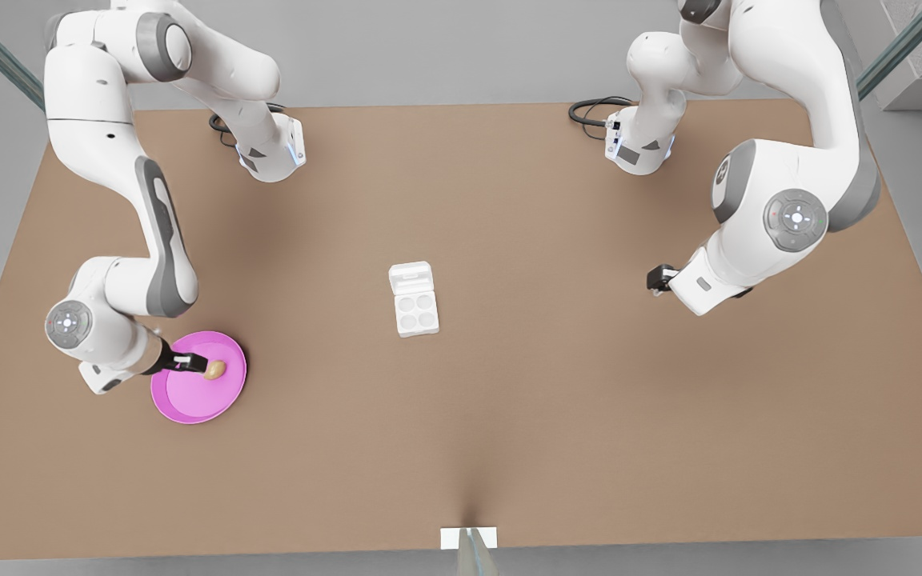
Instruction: Pack egg into the box and close the box lid
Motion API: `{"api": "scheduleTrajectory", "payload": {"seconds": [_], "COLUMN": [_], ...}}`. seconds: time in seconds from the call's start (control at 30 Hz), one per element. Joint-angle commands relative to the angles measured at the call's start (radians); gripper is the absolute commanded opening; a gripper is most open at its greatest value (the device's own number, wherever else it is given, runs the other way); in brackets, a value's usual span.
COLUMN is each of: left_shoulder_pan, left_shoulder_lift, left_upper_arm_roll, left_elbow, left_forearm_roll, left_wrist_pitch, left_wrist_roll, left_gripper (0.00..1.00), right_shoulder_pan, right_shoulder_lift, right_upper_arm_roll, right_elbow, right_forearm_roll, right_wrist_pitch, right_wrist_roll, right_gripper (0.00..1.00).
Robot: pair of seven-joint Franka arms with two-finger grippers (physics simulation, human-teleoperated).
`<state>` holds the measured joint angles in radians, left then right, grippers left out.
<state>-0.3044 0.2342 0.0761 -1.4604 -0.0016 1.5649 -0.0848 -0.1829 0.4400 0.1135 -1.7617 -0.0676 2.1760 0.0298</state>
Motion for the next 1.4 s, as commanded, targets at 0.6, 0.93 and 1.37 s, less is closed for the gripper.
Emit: {"api": "scheduleTrajectory", "payload": {"seconds": [0.6,0.93,1.37], "left_shoulder_pan": [-0.013,-0.015,-0.016], "left_shoulder_lift": [0.005,-0.003,0.020], "left_upper_arm_roll": [-0.001,-0.001,-0.018], "left_elbow": [0.000,0.000,0.041], "left_forearm_roll": [0.020,0.048,0.077], "left_wrist_pitch": [-0.005,-0.022,-0.014], "left_wrist_roll": [0.000,0.000,0.007], "left_gripper": [1.00,1.00,1.00], "right_shoulder_pan": [-0.061,-0.058,-0.056], "right_shoulder_lift": [0.141,0.115,0.149], "right_upper_arm_roll": [0.020,0.020,0.020], "right_elbow": [-0.091,-0.193,-0.190], "right_forearm_roll": [0.000,-0.001,-0.003], "right_wrist_pitch": [0.291,0.360,0.369], "right_wrist_roll": [0.107,0.283,0.286], "right_gripper": [1.00,1.00,0.64]}}
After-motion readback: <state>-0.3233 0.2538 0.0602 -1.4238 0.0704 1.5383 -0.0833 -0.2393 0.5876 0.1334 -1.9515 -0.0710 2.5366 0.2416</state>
